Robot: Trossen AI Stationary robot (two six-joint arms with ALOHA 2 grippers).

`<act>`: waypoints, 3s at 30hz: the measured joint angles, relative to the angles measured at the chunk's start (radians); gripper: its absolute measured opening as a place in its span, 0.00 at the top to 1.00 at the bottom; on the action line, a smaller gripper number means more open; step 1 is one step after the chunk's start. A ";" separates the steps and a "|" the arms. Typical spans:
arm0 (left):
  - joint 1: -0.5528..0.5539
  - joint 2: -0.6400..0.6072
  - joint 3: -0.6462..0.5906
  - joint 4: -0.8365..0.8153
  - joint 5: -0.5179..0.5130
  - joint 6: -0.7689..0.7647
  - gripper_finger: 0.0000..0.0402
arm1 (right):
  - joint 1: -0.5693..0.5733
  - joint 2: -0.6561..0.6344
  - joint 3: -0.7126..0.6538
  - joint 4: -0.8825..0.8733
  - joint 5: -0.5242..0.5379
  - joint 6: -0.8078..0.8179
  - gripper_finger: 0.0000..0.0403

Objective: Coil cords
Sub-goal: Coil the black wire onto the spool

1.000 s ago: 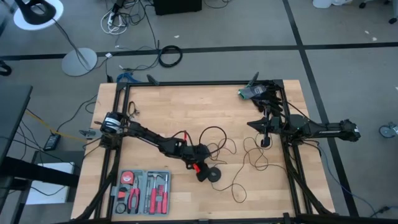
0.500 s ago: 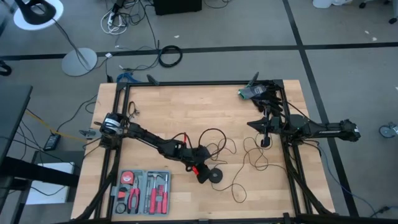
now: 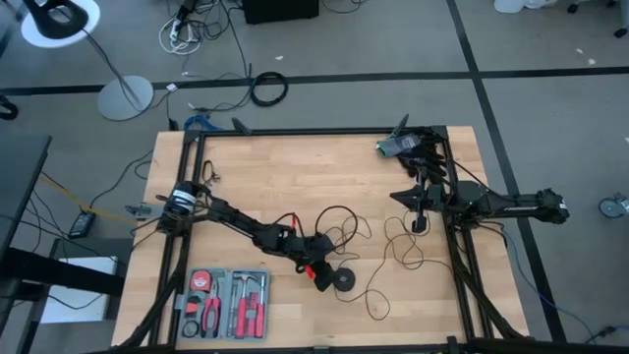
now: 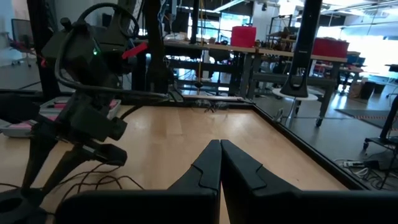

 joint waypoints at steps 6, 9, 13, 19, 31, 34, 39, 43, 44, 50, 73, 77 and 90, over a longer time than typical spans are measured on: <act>0.000 0.000 0.000 0.048 -0.005 0.005 0.96 | 0.000 0.004 0.000 0.005 0.000 0.000 0.98; 0.000 0.000 0.000 0.083 -0.009 0.027 0.99 | 0.000 0.004 0.000 0.009 0.000 0.000 0.98; 0.002 0.000 0.000 0.125 -0.009 0.064 1.00 | 0.000 0.004 0.000 0.017 0.000 0.000 0.98; 0.017 0.000 0.000 0.202 0.000 0.114 1.00 | 0.000 0.004 0.000 0.020 0.000 0.000 0.98; 0.050 -0.095 0.000 0.219 0.019 0.301 1.00 | 0.000 0.004 0.000 0.023 0.000 0.000 0.98; 0.049 -0.144 -0.005 0.173 -0.027 0.371 1.00 | 0.000 0.004 0.000 0.023 0.000 0.000 0.98; 0.050 -0.232 -0.066 0.133 -0.106 0.418 1.00 | 0.000 0.004 0.000 0.023 0.000 0.000 0.98; 0.051 -0.272 -0.131 0.131 -0.154 0.403 1.00 | 0.000 0.004 0.000 0.023 0.000 0.000 0.98; 0.050 -0.276 -0.146 0.130 -0.173 0.393 1.00 | 0.000 0.004 0.000 0.023 0.000 0.000 0.98; 0.048 -0.265 -0.189 0.133 -0.184 0.346 1.00 | 0.000 0.004 0.000 0.023 0.000 0.000 0.98; 0.032 -0.263 -0.190 0.216 -0.147 0.499 0.76 | 0.000 0.004 0.000 0.023 0.000 0.000 0.98; 0.019 -0.224 -0.190 0.210 -0.186 0.506 0.75 | 0.000 0.004 0.000 0.023 0.000 0.000 0.98; 0.016 -0.152 -0.161 0.172 -0.257 0.505 0.75 | 0.000 0.004 0.000 0.040 0.000 0.000 0.98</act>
